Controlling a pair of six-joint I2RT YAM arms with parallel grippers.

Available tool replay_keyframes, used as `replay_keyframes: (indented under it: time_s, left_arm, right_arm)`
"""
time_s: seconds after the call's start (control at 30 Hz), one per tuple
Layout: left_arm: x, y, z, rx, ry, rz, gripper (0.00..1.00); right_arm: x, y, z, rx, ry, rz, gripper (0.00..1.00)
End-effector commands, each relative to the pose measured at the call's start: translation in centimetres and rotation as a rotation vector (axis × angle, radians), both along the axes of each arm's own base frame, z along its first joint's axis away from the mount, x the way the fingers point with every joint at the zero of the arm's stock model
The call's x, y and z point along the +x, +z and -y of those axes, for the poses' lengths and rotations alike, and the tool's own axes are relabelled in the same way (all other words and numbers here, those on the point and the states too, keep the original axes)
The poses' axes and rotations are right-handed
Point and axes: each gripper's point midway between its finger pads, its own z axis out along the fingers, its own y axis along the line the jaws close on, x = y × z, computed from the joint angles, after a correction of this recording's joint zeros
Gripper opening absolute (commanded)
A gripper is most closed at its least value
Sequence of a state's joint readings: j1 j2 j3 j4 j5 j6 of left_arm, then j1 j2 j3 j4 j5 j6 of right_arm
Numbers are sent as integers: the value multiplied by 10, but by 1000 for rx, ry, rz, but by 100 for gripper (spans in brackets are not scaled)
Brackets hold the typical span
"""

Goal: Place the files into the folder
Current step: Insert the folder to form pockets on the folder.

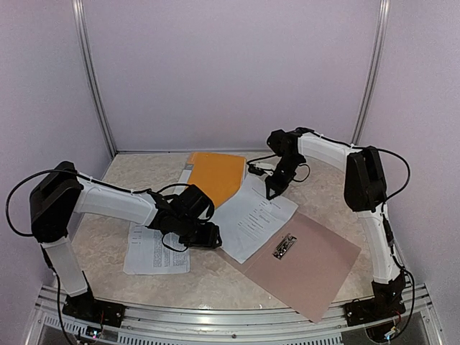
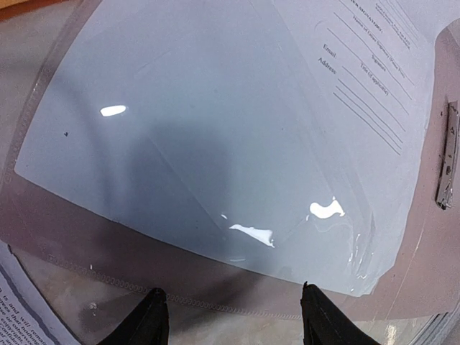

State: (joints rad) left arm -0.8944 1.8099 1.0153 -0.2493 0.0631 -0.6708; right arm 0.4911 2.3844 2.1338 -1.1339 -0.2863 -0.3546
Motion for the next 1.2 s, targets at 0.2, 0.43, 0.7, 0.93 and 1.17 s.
replay_keyframes:
  time_s: [0.2,0.43,0.7,0.93,1.17]
  left_arm:
    - [-21,-38,-25,136,-4,-84,60]
    - [-20,-38,-26,147,-5,-81,60]
    - [-18,-38,-25,154,-10,-80,60]
    - [-17,-36,-25,157,-11,-75,60]
    - [-17,-37,-25,162,-11,-74,60]
  right_arm:
    - [30,23,21,-33,-69,108,0]
    - [21,12,23,-58,-15,87,0]
    - [15,11,4,-82,98,127,0]
    - [12,11,-7,-76,138,140,0]
    - [9,13,-13,-46,163,140,0]
